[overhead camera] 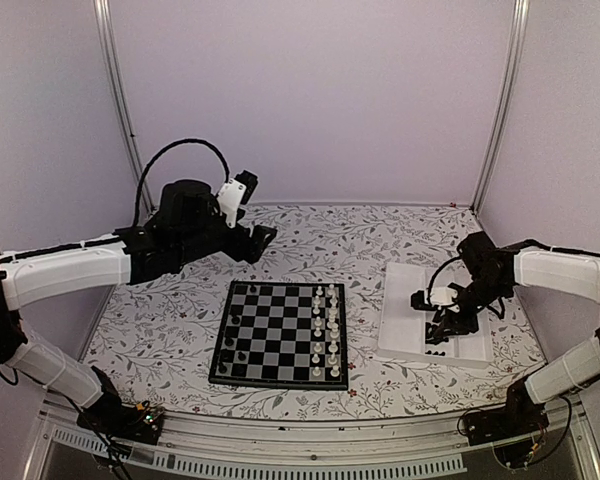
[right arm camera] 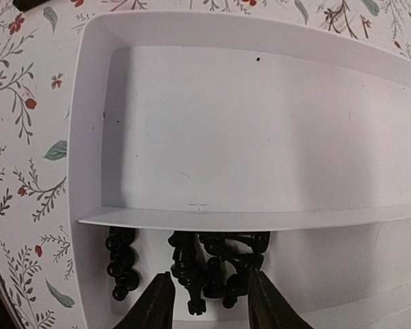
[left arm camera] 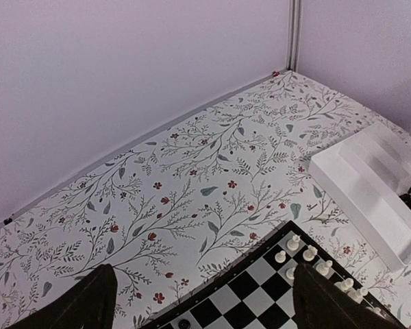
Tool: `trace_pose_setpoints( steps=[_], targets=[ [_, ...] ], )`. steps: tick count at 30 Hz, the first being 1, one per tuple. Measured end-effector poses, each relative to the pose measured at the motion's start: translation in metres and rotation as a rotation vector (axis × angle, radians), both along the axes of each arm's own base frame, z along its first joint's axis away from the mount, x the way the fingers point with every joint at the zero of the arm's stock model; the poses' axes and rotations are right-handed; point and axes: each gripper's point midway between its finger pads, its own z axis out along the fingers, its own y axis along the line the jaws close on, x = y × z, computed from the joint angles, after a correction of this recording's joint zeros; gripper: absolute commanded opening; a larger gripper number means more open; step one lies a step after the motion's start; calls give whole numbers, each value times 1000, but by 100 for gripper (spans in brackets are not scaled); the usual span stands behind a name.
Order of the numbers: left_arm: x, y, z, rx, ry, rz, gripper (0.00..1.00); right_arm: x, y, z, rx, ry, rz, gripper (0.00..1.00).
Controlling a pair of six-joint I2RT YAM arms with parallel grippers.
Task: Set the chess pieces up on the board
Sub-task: Pick up the chess piece from the storage box.
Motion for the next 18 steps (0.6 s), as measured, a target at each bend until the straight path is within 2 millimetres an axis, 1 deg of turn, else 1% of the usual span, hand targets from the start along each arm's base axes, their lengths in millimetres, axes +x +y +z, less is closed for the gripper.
trace_pose_setpoints(
  steps=[5,11,18],
  targets=[
    [0,-3,-5,11,18,-11,90,6,-4,-17,-79,-5,30,37],
    [1,-6,-10,20,34,-22,91,13,-8,-27,-124,-21,33,32],
    [-1,-7,-10,19,38,-31,91,18,-12,-42,-166,-8,24,28]
  ],
)
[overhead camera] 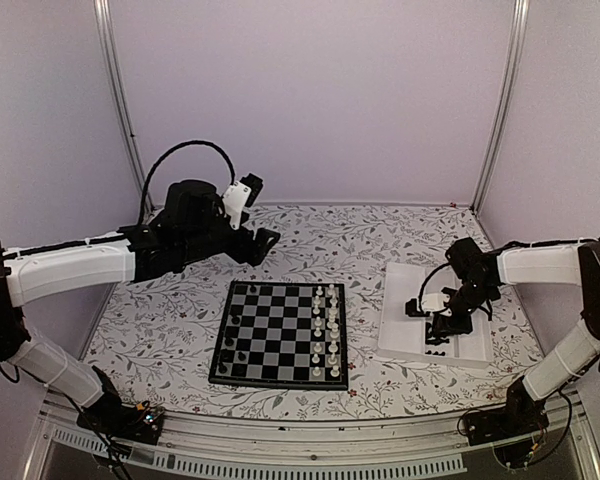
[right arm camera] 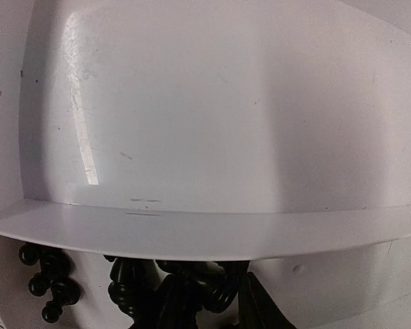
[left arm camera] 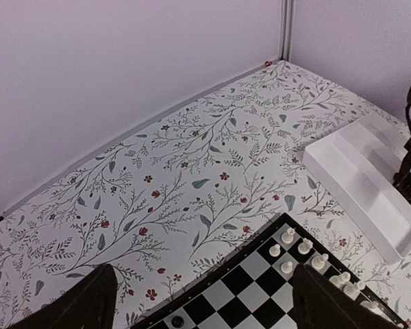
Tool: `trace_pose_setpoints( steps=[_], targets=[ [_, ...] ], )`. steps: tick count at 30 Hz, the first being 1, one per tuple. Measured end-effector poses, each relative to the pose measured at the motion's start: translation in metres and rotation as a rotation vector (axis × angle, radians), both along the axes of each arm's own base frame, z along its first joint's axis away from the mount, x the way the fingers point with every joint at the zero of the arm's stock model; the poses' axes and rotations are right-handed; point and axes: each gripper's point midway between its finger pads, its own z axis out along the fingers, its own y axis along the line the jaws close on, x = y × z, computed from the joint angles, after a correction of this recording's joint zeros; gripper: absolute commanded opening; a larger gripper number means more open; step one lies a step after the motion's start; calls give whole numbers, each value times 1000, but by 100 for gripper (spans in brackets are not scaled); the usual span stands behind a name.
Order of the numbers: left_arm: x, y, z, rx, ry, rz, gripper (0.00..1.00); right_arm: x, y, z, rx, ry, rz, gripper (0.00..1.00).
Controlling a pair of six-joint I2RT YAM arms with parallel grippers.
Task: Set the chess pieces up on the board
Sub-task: Pick up the chess piece from the storage box.
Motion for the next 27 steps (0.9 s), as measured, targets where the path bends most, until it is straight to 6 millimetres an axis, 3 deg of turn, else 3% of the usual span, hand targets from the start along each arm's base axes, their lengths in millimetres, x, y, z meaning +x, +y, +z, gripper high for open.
trace_pose_setpoints(
  steps=[8,22,27],
  targets=[
    [0,-3,-3,4,8,-8,90,2,1,-1,-2,7,0,13],
    [-3,-9,-4,-3,19,-33,90,1,-2,2,-2,8,-35,9],
    [-6,-14,-5,-11,27,-57,84,7,-7,14,40,18,-95,9]
  ],
)
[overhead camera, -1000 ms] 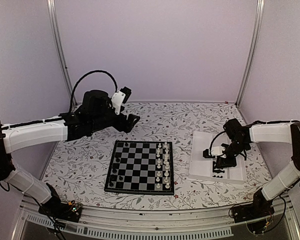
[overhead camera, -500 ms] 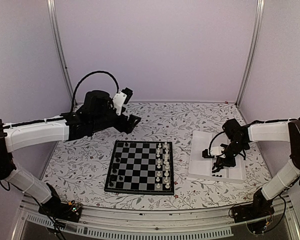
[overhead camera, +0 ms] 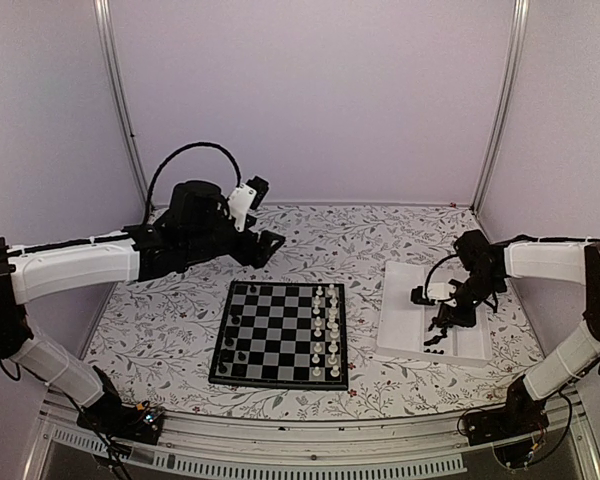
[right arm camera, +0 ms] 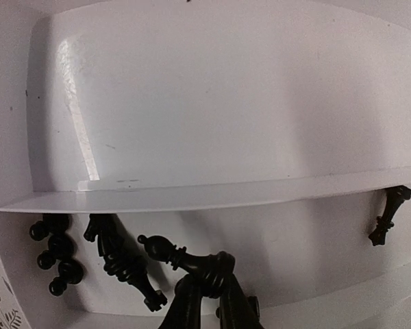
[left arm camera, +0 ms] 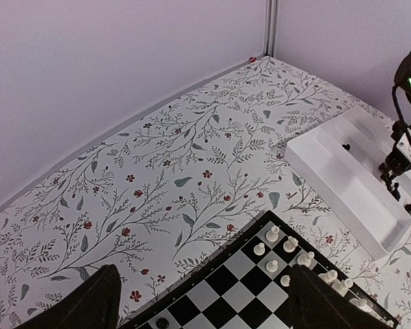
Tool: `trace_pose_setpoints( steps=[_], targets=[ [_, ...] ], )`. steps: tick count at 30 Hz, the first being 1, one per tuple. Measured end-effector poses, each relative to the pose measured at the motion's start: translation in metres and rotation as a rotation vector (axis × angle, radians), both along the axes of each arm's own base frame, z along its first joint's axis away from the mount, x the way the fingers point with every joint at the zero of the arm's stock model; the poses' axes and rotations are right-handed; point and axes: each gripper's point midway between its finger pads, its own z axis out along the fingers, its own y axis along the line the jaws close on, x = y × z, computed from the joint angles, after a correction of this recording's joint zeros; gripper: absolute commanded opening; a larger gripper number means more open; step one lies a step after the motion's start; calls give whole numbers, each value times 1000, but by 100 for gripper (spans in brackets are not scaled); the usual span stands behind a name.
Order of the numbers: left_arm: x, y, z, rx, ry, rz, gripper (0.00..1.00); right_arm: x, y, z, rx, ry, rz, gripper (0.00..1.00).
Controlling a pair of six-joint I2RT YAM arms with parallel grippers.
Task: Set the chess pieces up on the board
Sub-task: Pick up the chess piece from the storage box, then place the chess piece on the chessboard.
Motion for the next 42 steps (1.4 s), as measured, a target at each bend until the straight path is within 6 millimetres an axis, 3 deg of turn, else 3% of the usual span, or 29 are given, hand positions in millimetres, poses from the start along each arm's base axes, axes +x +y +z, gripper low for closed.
trace_pose_setpoints(
  steps=[4,10,13,16,20,24,29,33,42],
  targets=[
    [-8,-13,0,-41,24,-36,73,13,-2,19,87,-11,-67,9],
    [-43,-59,10,-218,20,-152,69,16,9,46,292,13,-155,9],
    [-69,-99,3,-273,-14,-221,67,11,23,59,396,53,-176,9],
    [-90,-149,-19,-271,-41,-293,64,9,35,74,486,87,-190,9],
    [-98,-210,-54,-201,-109,-357,63,8,47,94,587,118,-197,9],
    [-101,-245,-66,-165,-176,-399,63,4,54,103,642,145,-199,10],
    [-94,-272,-53,-177,-241,-413,62,1,58,107,674,172,-199,10],
    [-90,-282,-45,-185,-269,-418,59,-2,59,109,687,187,-199,10],
    [-92,-292,-64,-139,-253,-456,47,-3,60,110,694,195,-198,10]
  ],
)
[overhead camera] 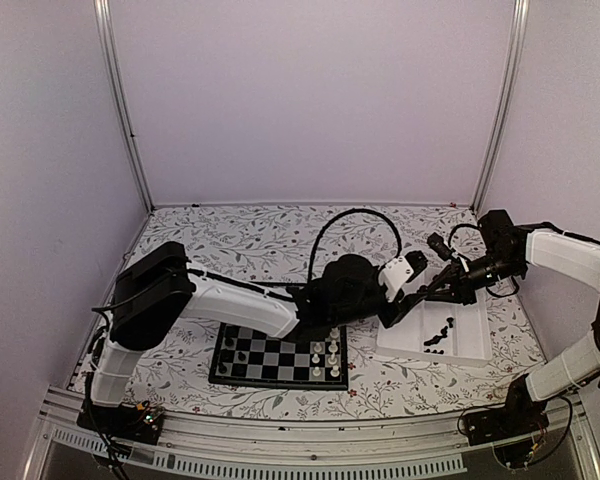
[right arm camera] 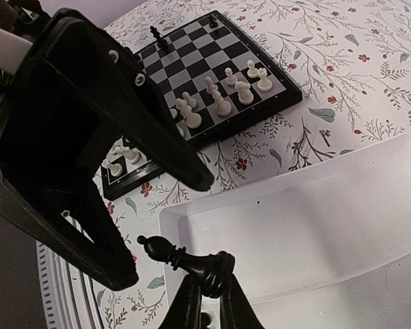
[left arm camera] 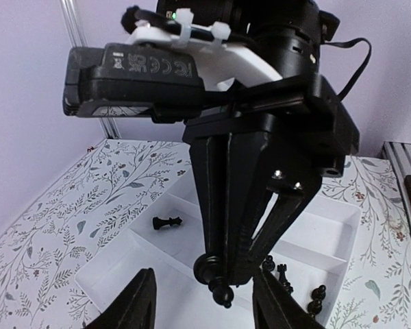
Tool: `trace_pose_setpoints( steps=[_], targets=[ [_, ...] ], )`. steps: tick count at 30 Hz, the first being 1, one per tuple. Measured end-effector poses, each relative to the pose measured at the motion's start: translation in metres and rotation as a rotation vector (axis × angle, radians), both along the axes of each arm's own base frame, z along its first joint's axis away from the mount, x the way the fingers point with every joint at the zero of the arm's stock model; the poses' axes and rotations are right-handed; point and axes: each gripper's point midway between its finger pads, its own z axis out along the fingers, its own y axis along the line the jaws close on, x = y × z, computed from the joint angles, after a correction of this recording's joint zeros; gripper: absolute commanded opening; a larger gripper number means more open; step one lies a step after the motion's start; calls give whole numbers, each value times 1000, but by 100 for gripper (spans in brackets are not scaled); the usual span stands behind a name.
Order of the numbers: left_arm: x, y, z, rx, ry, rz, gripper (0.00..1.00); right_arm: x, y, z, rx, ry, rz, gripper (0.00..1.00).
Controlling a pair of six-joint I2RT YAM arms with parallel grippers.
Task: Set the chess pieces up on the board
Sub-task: Place the chess piece on the chessboard.
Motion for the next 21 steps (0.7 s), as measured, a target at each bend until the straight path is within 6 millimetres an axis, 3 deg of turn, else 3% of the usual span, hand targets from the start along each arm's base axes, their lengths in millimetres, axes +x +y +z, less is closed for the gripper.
trace_pose_setpoints(
  steps=[21],
  targets=[
    [3,-14,-9,20,18,-5,10,-1,0,2,13,3,0,15]
  ],
)
